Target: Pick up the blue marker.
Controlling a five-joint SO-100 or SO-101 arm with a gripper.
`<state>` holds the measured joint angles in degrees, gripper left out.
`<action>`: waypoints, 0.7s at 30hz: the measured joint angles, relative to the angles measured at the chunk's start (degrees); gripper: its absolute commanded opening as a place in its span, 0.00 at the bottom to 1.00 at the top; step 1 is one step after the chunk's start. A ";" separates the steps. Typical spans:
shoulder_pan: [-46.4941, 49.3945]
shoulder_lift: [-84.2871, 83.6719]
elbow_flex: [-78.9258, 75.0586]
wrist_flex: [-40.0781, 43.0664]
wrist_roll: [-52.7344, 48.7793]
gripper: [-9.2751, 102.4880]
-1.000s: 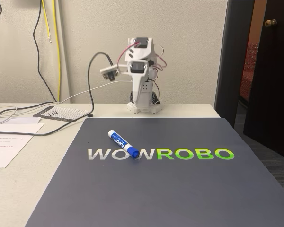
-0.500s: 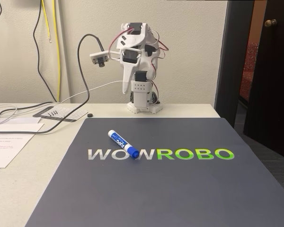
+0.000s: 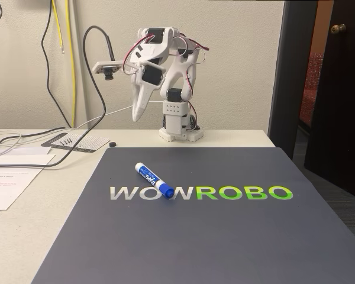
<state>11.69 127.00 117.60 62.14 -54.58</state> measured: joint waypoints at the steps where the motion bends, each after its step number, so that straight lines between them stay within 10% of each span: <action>1: -0.26 -0.79 0.00 -1.14 -2.37 0.09; 21: -6.94 -8.70 -0.18 -10.72 -40.96 0.27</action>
<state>4.75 118.30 117.42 51.42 -95.54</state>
